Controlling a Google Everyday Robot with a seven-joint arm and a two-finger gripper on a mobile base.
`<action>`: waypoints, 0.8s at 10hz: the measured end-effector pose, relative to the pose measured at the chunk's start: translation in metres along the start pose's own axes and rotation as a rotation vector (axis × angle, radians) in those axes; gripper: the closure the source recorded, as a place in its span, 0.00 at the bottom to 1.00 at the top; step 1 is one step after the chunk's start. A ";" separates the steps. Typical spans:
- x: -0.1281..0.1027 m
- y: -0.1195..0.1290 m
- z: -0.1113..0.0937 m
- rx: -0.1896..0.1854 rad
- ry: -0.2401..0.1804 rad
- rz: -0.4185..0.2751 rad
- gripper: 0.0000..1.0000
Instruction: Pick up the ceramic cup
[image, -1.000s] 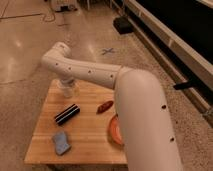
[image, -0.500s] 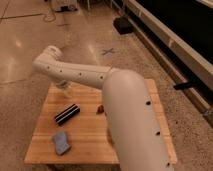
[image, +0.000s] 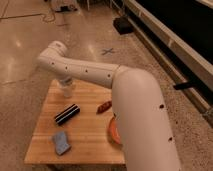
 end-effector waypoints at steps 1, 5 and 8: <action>-0.002 -0.002 -0.001 0.004 0.000 -0.004 0.91; -0.004 -0.001 -0.011 0.004 0.001 -0.022 0.96; -0.008 0.000 -0.016 0.007 -0.001 -0.038 0.96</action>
